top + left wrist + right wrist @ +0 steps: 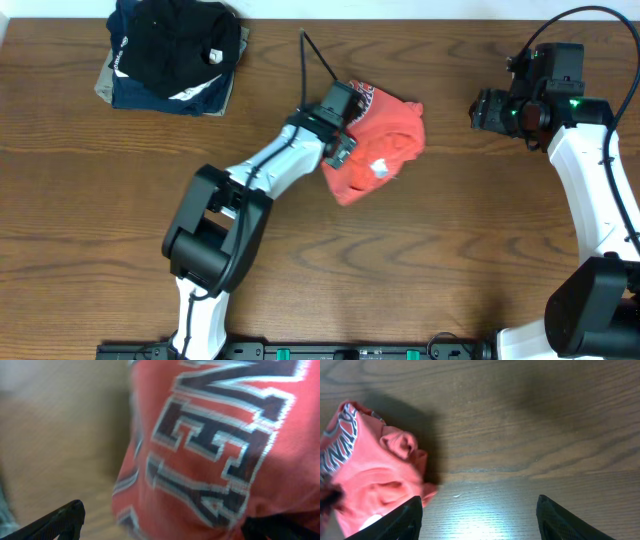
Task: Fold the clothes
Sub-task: 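Move the left gripper to the folded orange shirt and grasp it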
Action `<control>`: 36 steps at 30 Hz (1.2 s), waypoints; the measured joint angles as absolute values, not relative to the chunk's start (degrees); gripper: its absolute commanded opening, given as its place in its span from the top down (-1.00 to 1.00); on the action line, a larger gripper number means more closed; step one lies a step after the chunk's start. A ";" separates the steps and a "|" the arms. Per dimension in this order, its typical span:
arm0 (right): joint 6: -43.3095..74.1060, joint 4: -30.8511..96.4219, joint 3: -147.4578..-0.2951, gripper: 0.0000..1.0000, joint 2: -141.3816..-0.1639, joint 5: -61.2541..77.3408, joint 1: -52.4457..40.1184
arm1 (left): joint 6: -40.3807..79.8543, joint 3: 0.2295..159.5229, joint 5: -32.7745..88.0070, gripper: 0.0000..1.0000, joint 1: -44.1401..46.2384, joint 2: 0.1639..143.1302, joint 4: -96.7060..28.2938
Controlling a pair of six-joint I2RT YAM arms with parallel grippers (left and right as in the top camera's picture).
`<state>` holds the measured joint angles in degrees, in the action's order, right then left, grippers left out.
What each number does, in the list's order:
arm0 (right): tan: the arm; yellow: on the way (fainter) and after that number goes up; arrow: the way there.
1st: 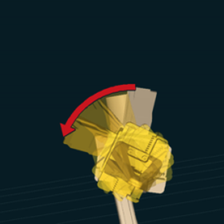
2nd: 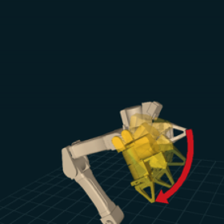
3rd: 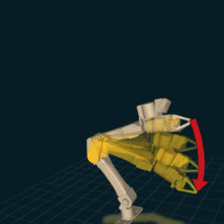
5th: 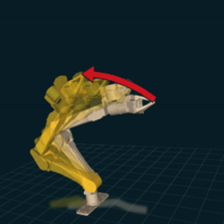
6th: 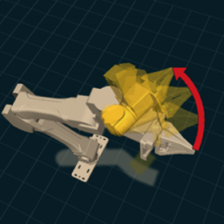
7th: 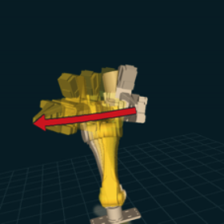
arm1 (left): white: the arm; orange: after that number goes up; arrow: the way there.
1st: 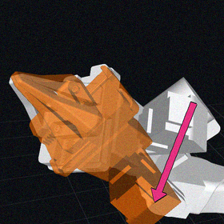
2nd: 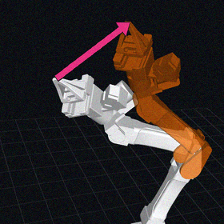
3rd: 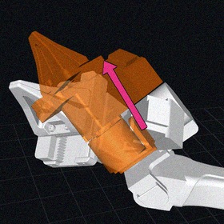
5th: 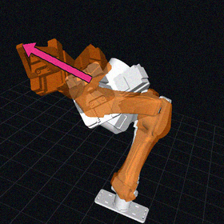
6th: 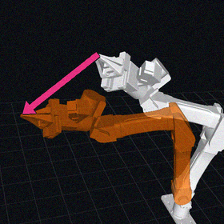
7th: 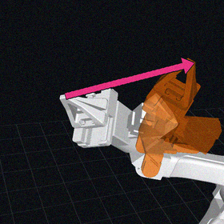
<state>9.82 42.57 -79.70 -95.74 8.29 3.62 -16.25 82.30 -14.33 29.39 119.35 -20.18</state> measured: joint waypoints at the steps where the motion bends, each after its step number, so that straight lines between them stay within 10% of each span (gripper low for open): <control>1: 9.82 42.59 -79.70 -0.42 -95.74 8.27 3.62 | -16.99 82.30 -15.31 -0.96 28.53 119.35 -19.11; 36: 9.82 43.72 -79.70 -0.43 -95.74 7.86 3.62 | -25.71 85.52 -2.83 -0.91 41.15 122.69 -22.26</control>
<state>9.82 43.72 -79.70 -95.74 7.86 3.62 -25.71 85.52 -2.83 41.15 122.69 -22.26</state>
